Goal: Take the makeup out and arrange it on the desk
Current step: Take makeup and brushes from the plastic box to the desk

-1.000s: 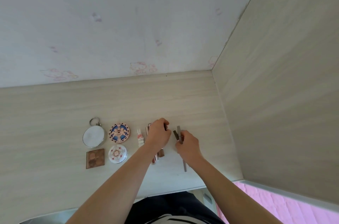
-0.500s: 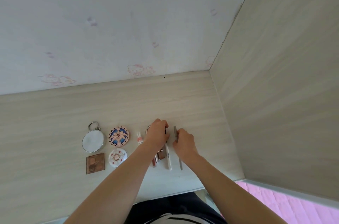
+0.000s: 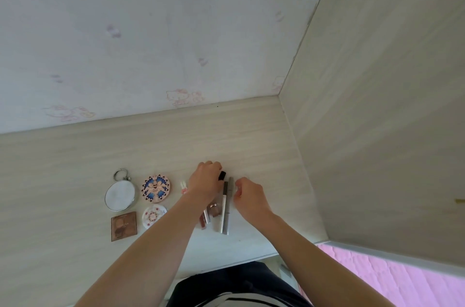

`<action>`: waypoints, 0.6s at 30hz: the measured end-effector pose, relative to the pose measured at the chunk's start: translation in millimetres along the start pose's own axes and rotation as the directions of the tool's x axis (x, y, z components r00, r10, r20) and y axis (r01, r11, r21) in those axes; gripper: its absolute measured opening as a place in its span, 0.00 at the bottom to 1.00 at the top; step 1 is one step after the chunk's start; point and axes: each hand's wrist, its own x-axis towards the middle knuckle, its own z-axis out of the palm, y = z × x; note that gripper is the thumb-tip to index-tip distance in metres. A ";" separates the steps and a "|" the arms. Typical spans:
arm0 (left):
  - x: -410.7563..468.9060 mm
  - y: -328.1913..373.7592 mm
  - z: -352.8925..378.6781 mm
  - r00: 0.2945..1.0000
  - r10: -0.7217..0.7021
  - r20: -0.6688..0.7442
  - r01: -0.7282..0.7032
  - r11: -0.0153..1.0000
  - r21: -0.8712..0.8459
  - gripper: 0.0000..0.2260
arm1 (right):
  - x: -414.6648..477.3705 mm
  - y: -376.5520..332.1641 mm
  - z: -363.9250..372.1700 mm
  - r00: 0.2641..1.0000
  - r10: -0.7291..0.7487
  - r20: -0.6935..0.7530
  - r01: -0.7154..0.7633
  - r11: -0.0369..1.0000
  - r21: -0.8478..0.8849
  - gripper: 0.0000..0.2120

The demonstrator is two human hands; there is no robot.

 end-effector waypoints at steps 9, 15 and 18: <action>-15.8 -6.6 -6.6 0.999 -0.015 -0.035 0.013 0.998 -0.066 0.14 | -13.6 13.7 -14.6 0.999 -0.011 -0.033 0.013 0.998 0.055 0.17; -39.5 -8.7 -4.6 0.986 0.105 -0.130 -0.115 0.991 -0.074 0.12 | -31.4 23.0 -18.3 0.998 -0.021 -0.067 0.016 0.997 -0.070 0.12; -55.4 -5.3 -1.6 0.972 0.174 -0.157 -0.181 0.983 -0.029 0.11 | -46.5 28.0 -13.4 0.994 -0.037 -0.107 0.023 0.991 -0.130 0.13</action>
